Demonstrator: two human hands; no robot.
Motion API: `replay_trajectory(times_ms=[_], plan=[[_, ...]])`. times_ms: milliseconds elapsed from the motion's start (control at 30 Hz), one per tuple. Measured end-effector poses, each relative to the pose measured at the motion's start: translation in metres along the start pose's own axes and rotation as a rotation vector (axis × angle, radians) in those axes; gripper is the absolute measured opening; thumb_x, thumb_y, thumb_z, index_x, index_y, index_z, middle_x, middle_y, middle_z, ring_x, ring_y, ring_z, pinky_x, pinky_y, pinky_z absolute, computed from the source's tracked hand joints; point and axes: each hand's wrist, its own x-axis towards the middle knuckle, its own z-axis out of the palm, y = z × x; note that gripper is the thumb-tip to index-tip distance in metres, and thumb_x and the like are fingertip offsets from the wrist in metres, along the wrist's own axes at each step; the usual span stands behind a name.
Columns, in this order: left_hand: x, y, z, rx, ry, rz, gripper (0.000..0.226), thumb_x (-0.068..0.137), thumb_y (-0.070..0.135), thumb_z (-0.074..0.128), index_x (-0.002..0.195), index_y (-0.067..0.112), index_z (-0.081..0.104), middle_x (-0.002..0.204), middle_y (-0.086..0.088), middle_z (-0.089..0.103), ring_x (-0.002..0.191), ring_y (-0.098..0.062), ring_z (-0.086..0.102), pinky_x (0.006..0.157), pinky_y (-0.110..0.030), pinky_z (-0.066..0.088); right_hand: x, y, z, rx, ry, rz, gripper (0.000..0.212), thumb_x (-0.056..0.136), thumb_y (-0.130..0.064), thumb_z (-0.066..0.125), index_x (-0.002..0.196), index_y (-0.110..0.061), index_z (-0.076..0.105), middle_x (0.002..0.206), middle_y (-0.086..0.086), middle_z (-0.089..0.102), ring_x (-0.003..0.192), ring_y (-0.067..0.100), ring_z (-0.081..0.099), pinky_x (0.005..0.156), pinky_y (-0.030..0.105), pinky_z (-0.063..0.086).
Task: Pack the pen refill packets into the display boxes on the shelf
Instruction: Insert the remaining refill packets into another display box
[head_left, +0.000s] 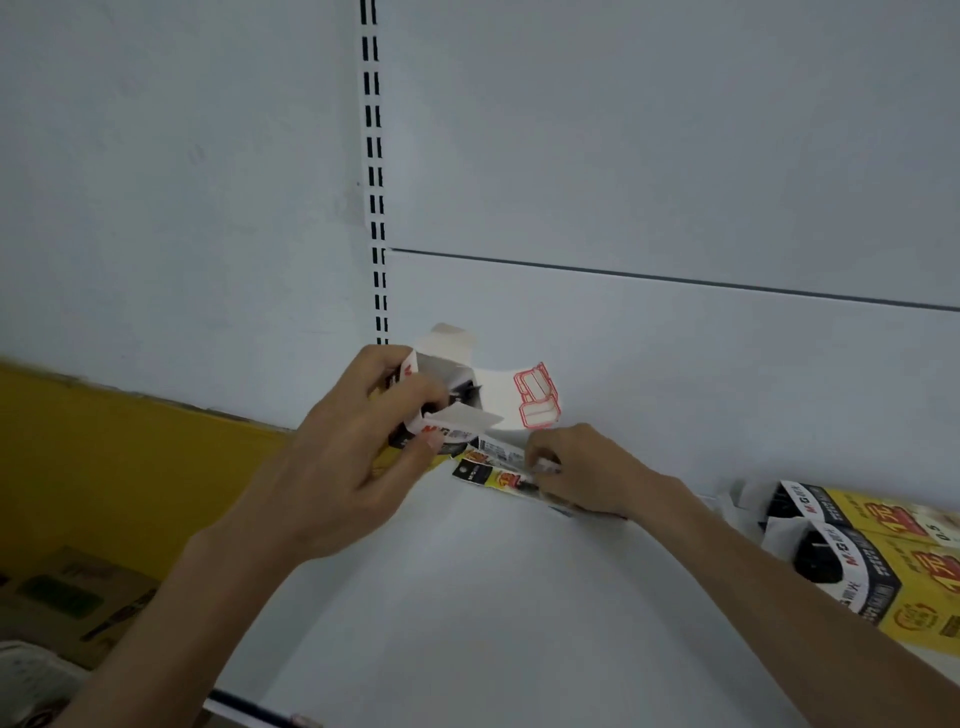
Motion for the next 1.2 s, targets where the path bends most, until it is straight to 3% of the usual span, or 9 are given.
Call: replay_trajectory(times_ms=[67, 167, 267, 367, 467, 567, 733, 933, 1200], plan=[[-0.004, 0.002, 0.001, 0.007, -0.041, 0.017, 0.018, 0.089, 0.037, 0.038, 0.099, 0.027, 0.049, 0.107, 0.005, 0.043, 0.084, -0.009, 0.047, 0.065, -0.015, 0.041, -0.004, -0.003, -0.001, -0.084, 0.032, -0.027, 0.016, 0.090, -0.023, 0.049, 0.106, -0.024, 0.054, 0.090, 0.000, 0.065, 0.073, 0.015, 0.054, 0.069, 0.026, 0.041], [-0.007, 0.003, 0.003, 0.034, -0.086, 0.038, 0.024, 0.092, 0.043, 0.034, 0.103, 0.028, 0.050, 0.113, 0.004, 0.041, 0.081, -0.010, 0.048, 0.063, -0.018, 0.043, -0.014, -0.009, 0.000, -0.196, 0.004, -0.054, 0.029, 0.092, -0.038, 0.049, 0.107, -0.014, 0.053, 0.103, 0.004, 0.064, 0.087, 0.021, 0.058, 0.079, 0.031, 0.047], [-0.007, 0.004, 0.005, 0.052, -0.116, 0.078, 0.027, 0.094, 0.045, 0.030, 0.105, 0.028, 0.049, 0.114, 0.002, 0.041, 0.078, -0.008, 0.046, 0.060, -0.013, 0.042, -0.019, -0.010, -0.002, -0.153, -0.067, 0.034, 0.038, 0.086, -0.033, 0.058, 0.114, -0.007, 0.054, 0.099, 0.007, 0.061, 0.087, 0.023, 0.059, 0.080, 0.033, 0.050], [-0.005, 0.004, 0.006, 0.089, -0.124, 0.089, 0.028, 0.094, 0.045, 0.029, 0.106, 0.028, 0.048, 0.115, 0.000, 0.041, 0.078, -0.005, 0.042, 0.063, -0.005, 0.035, -0.023, -0.008, -0.016, -0.002, -0.030, 0.065, 0.008, 0.081, -0.022, 0.061, 0.082, -0.015, 0.057, 0.065, -0.002, 0.049, 0.059, 0.014, 0.047, 0.060, 0.026, 0.041], [-0.005, 0.004, 0.007, 0.105, -0.122, 0.092, 0.030, 0.095, 0.047, 0.027, 0.107, 0.028, 0.048, 0.114, -0.002, 0.043, 0.077, -0.006, 0.044, 0.064, -0.004, 0.032, -0.028, 0.000, -0.043, 0.160, 0.133, 0.044, 0.006, 0.077, -0.017, 0.066, 0.072, -0.020, 0.064, 0.065, -0.006, 0.061, 0.061, 0.011, 0.056, 0.063, 0.024, 0.046], [-0.003, 0.002, 0.008, 0.103, -0.118, 0.074, 0.029, 0.094, 0.047, 0.028, 0.106, 0.029, 0.047, 0.115, -0.001, 0.043, 0.080, -0.008, 0.044, 0.065, -0.005, 0.034, -0.038, 0.004, -0.077, 0.370, 0.370, 0.050, 0.007, 0.078, -0.017, 0.070, 0.082, -0.023, 0.067, 0.074, -0.013, 0.065, 0.067, 0.001, 0.058, 0.056, 0.002, 0.037], [0.004, 0.000, 0.008, 0.054, -0.107, 0.014, 0.024, 0.091, 0.044, 0.031, 0.105, 0.032, 0.046, 0.116, 0.000, 0.044, 0.084, -0.015, 0.050, 0.062, -0.018, 0.044, -0.055, -0.003, -0.111, 0.861, 0.657, -0.233, 0.013, 0.077, -0.006, 0.069, 0.078, -0.018, 0.067, 0.064, -0.003, 0.068, 0.060, 0.016, 0.059, 0.064, 0.019, 0.043], [0.009, 0.005, 0.011, 0.020, -0.120, 0.023, 0.027, 0.092, 0.049, 0.027, 0.106, 0.035, 0.045, 0.118, 0.005, 0.041, 0.085, -0.012, 0.048, 0.062, -0.024, 0.048, -0.065, -0.029, -0.113, 1.480, 0.523, -0.486, 0.016, 0.060, -0.022, 0.069, 0.076, -0.022, 0.068, 0.080, -0.007, 0.071, 0.073, 0.008, 0.061, 0.070, 0.028, 0.054], [0.014, 0.014, 0.006, -0.127, -0.074, 0.044, 0.023, 0.093, 0.041, 0.035, 0.108, 0.032, 0.049, 0.110, 0.007, 0.045, 0.096, -0.005, 0.048, 0.068, -0.007, 0.041, -0.046, -0.037, -0.098, 1.333, 0.471, -0.396, 0.019, 0.070, -0.011, 0.075, 0.086, -0.016, 0.067, 0.088, -0.003, 0.074, 0.079, 0.012, 0.064, 0.068, 0.021, 0.050]])
